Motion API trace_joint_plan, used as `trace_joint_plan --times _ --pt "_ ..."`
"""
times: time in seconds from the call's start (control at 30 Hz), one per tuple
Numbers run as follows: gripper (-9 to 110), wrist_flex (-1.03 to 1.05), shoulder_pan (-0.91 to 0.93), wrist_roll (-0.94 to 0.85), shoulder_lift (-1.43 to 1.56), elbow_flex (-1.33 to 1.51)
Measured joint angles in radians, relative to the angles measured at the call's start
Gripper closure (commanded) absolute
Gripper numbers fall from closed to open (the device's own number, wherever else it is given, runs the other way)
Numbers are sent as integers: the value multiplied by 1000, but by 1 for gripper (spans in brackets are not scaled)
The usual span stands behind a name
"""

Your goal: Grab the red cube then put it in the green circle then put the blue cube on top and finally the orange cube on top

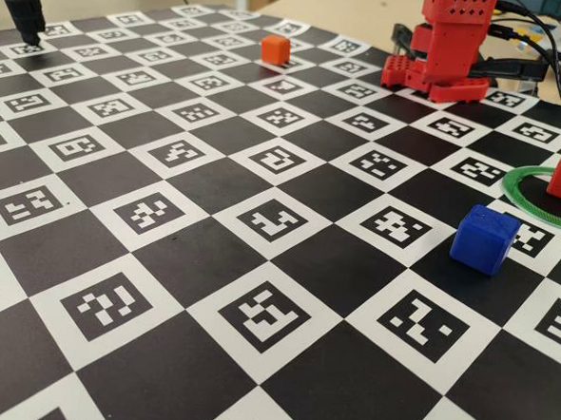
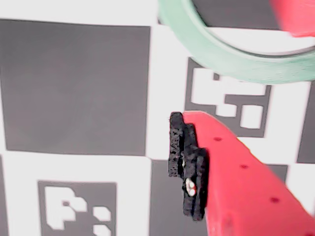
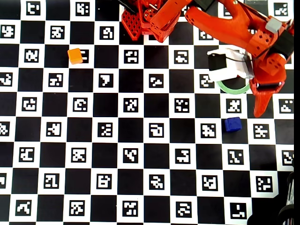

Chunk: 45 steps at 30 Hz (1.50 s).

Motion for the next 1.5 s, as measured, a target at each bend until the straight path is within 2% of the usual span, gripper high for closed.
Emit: trace_joint_plan --times 0.5,1.5 --pt "51 -37 100 -46 -250 -95" --pt "52 -179 126 -97 -276 -95"
